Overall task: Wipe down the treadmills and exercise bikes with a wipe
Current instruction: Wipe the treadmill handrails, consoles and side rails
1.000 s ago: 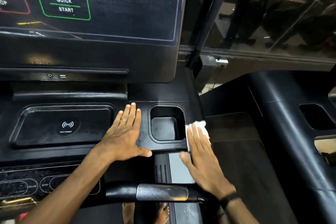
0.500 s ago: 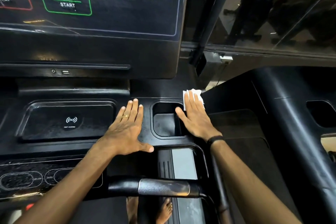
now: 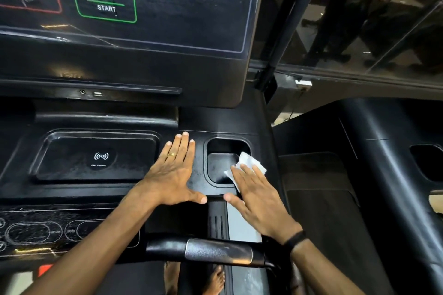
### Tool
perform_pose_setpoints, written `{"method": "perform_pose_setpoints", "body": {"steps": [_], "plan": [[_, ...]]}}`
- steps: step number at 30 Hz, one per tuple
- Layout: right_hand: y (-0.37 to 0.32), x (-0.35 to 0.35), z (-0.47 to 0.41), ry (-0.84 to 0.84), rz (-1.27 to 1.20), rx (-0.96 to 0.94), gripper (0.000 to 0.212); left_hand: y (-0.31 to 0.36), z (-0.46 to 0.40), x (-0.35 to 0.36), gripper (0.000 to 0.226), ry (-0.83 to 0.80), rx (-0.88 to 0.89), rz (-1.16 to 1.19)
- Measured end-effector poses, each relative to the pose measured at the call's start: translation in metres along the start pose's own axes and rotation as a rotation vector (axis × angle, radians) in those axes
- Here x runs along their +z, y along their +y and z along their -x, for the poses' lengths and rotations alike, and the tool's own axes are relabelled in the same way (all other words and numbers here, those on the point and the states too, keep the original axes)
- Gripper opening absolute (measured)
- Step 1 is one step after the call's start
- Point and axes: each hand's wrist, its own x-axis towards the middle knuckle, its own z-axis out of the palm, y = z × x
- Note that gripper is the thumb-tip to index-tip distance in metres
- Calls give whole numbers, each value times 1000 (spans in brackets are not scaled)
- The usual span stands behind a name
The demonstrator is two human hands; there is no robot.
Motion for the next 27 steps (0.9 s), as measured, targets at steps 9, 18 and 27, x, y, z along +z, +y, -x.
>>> {"method": "perform_pose_setpoints", "body": {"steps": [9, 18, 27], "plan": [[-26, -30, -38, -227, 76, 132, 81, 1, 1, -2, 140, 14, -5, 37], [-78, -24, -59, -139, -359, 387, 54, 1, 1, -2, 139, 46, -7, 6], [-3, -10, -3, 162, 70, 55, 38, -2, -1, 1, 142, 34, 9, 25]]}}
